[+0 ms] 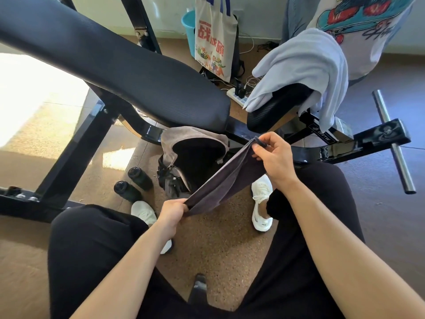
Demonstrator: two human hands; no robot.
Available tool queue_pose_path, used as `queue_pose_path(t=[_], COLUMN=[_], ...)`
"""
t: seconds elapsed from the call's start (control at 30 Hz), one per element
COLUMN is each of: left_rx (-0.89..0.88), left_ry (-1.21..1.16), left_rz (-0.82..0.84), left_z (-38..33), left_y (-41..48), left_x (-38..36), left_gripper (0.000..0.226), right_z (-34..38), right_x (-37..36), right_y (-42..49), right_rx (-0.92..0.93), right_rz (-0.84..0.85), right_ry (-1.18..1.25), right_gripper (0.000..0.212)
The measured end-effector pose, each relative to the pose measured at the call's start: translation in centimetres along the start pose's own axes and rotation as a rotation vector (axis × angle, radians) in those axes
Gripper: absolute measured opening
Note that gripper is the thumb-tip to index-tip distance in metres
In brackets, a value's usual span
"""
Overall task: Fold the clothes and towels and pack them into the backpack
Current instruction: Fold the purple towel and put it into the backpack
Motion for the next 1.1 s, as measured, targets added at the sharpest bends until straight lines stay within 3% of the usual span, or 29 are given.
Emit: queue_pose_path(t=[0.07,0.13,0.2,0.27,0.37,0.5,0.6,0.77,0.9,1.1], left_rx=[-0.077,-0.255,-0.397,-0.505,-0.675,-0.744,-0.673,-0.475,-0.499,-0.596], left_ry=[0.106,0.387,0.640,0.741,0.697,0.580,0.574,0.422,0.153,0.307], left_rz=[0.056,0.078,0.028,-0.063,-0.168,-0.237,-0.215,-0.171,-0.257,-0.272], left_z=[-0.4,-2.1,-3.5,-5.0,-7.2,-8.6,-8.2,-6.6,-7.4,-7.8], left_y=[0.0,-0.5,-1.4,-2.6,-4.3,-5.5,-5.1,-3.7,-4.0,-4.1], left_x=[0.5,0.9,1.5,2.2,3.1,4.3,4.8,5.9,7.0,6.9], left_gripper=[0.049,0.041,0.033,0.028,0.022,0.033,0.038,0.024,0.016,0.018], right_z=[-0.7,-1.0,-1.3,-1.9,-2.4,-2.9,-3.1,-2.1,-0.9,0.6], right_x=[0.0,-0.1,-0.3,-0.3,0.1,0.8,0.8,-0.1,-0.5,-0.5], right_y=[0.3,0.5,0.7,1.0,1.3,1.5,1.6,1.0,0.2,-0.6], right_rx=[-0.022,-0.029,-0.045,-0.079,-0.126,-0.171,-0.148,-0.038,0.011,0.145], right_rz=[-0.045,-0.071,-0.087,-0.108,-0.149,-0.190,-0.203,-0.158,-0.083,-0.083], right_ry=[-0.013,-0.031,-0.031,-0.021,0.010,0.040,-0.042,-0.213,-0.076,-0.111], right_gripper=[0.004,0.005,0.007,0.010,0.012,0.008,0.005,0.006,0.003,0.010])
Point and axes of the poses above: each hand's wrist, its own y-axis towards the middle knuckle, its own x-axis out of the back of the hand, z = x × y, the point moved 10 cm from there along y, towards the middle knuckle, and after that the axes turned 15 degrees about -x, right-handed, at the moved point
